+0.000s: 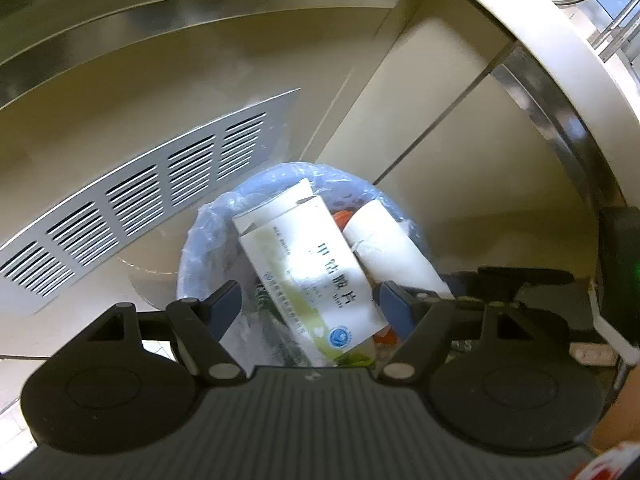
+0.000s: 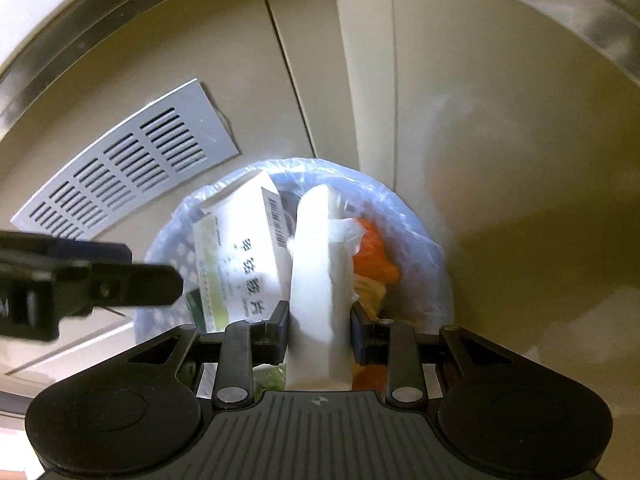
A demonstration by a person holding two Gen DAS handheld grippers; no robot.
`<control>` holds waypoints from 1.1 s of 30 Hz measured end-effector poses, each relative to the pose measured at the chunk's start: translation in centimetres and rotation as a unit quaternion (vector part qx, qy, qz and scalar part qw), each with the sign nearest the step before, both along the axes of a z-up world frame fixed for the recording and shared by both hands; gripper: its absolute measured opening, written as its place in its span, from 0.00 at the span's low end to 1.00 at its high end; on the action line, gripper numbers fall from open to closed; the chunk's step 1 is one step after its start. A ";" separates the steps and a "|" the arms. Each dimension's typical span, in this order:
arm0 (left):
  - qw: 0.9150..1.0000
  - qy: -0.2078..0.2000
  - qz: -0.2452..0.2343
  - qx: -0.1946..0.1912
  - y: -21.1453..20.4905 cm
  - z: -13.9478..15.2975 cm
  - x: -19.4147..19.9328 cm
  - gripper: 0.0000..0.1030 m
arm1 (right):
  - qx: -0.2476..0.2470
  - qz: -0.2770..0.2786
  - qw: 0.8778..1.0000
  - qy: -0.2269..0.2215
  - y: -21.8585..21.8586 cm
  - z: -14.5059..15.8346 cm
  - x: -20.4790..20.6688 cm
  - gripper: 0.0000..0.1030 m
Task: Collect trash
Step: 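Open both grippers to drop the medicine box and paper roll into the wastebasket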
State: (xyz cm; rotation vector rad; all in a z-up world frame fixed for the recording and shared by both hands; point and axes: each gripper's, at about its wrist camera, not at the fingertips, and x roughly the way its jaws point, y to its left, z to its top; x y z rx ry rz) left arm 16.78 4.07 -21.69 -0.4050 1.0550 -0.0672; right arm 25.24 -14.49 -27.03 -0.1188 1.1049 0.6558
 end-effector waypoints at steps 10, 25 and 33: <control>1.000 0.006 0.018 0.007 0.5 -0.1 -1.2 0.71 | 0.007 0.002 1.000 -0.015 -0.4 1.2 -0.7 0.66; 1.000 0.013 0.017 0.017 0.9 -1.2 -1.1 0.71 | -0.031 0.037 0.998 -0.043 1.1 -2.8 0.1 0.29; 0.999 0.008 0.019 0.024 1.1 -0.6 -1.4 0.71 | -0.022 0.037 0.998 -0.035 0.9 -2.3 0.8 0.30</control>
